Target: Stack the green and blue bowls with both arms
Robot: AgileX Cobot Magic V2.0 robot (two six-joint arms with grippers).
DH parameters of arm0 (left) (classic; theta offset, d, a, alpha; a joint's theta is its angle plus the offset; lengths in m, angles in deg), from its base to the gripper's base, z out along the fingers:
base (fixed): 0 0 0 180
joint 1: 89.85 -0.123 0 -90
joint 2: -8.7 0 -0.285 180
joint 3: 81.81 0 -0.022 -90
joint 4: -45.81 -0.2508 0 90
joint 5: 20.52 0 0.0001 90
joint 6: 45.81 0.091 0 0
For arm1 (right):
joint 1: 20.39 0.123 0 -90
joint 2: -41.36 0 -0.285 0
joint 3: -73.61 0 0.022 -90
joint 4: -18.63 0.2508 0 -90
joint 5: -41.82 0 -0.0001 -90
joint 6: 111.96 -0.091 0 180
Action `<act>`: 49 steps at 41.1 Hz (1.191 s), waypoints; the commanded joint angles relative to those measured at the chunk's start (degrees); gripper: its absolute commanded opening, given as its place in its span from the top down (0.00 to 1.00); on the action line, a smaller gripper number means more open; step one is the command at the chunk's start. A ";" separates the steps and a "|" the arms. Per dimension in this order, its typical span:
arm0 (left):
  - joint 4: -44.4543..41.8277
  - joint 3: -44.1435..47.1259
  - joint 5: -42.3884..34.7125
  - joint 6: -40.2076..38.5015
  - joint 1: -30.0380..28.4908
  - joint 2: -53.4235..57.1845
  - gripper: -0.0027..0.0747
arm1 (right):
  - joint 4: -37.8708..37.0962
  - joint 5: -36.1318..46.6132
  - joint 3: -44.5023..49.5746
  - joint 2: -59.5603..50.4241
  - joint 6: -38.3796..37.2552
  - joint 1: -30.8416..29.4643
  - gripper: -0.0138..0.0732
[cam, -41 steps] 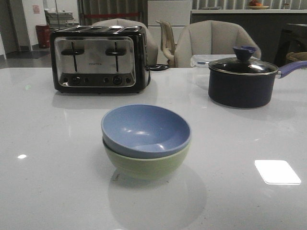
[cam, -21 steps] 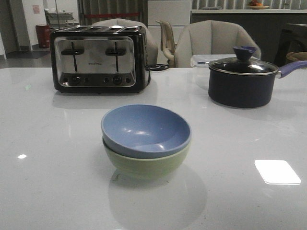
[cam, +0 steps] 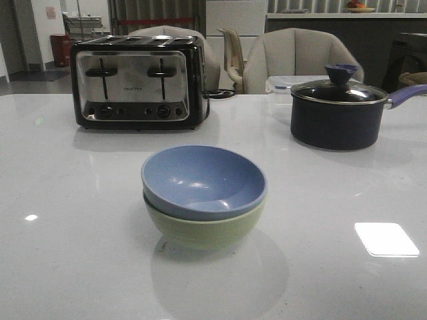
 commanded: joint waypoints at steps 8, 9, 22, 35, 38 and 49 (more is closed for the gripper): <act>0.56 0.32 -4.97 0.04 0.40 0.93 0.84 | -0.53 22.15 16.19 -19.65 0.66 -15.53 0.80; 0.56 0.32 -4.97 0.04 0.40 0.93 0.84 | -0.53 23.49 18.21 -21.59 0.66 -16.91 0.80; 0.56 0.32 -4.97 0.04 0.40 0.93 0.84 | 0.19 33.75 34.49 -33.00 0.66 -24.23 0.80; 0.56 0.32 -4.97 0.04 0.40 0.93 0.84 | 2.23 37.44 38.02 -34.05 0.66 -24.67 0.80; 0.56 0.32 -4.97 0.04 0.40 0.93 0.84 | 2.23 37.44 38.02 -34.05 0.66 -24.67 0.80; 0.56 0.32 -4.97 0.04 0.40 0.93 0.84 | -2.30 41.91 38.02 -34.05 -4.91 -24.74 0.80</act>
